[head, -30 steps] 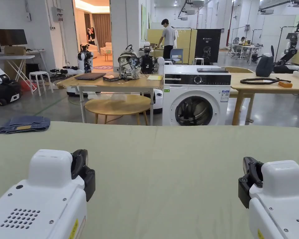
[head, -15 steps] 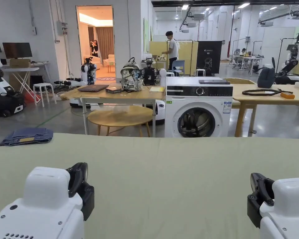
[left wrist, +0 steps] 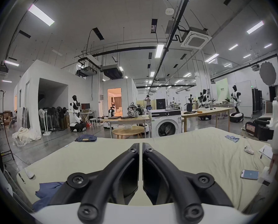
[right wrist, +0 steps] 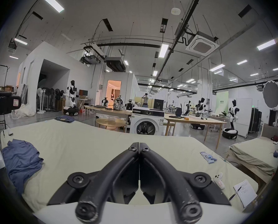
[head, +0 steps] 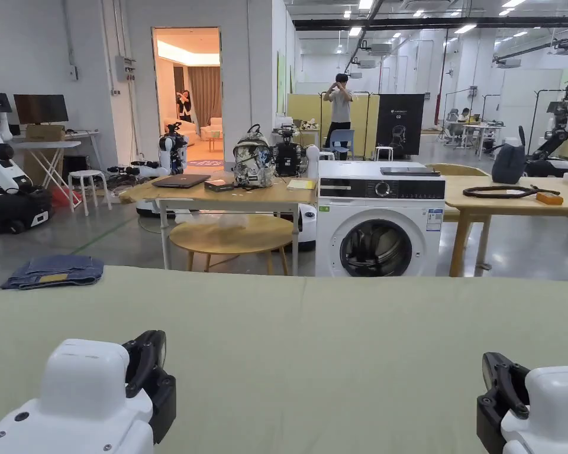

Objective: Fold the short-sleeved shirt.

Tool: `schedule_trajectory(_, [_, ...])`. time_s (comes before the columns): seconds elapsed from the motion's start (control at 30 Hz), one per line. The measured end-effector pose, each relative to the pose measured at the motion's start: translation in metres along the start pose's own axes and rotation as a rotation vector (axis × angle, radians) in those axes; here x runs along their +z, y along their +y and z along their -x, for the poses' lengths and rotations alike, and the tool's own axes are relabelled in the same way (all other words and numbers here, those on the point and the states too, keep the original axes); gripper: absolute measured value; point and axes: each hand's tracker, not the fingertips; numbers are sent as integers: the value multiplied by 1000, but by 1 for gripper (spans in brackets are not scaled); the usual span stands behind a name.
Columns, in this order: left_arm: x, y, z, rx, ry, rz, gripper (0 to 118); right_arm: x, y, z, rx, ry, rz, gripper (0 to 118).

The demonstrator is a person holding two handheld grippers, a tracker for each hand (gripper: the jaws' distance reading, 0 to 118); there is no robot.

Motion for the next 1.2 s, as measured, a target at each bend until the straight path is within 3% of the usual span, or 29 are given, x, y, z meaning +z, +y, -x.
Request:
schedule_trajectory(0.5, [5,1,14,-4,51,-15,0,-4,0,12,-7,37,4,0])
schedule_trajectory(0.9, [54,-15,86,-53,251,105,0,-21,-9,75,-49,275,6,0])
schedule_trajectory(1.13, [66,-30,130,-19,304,154,0,-24,-11,91,-67,328,16,0])
schedule_trajectory(1.2, [61,-33,142,-14,267,228,17,-24,-14,89,-65,335,21,0])
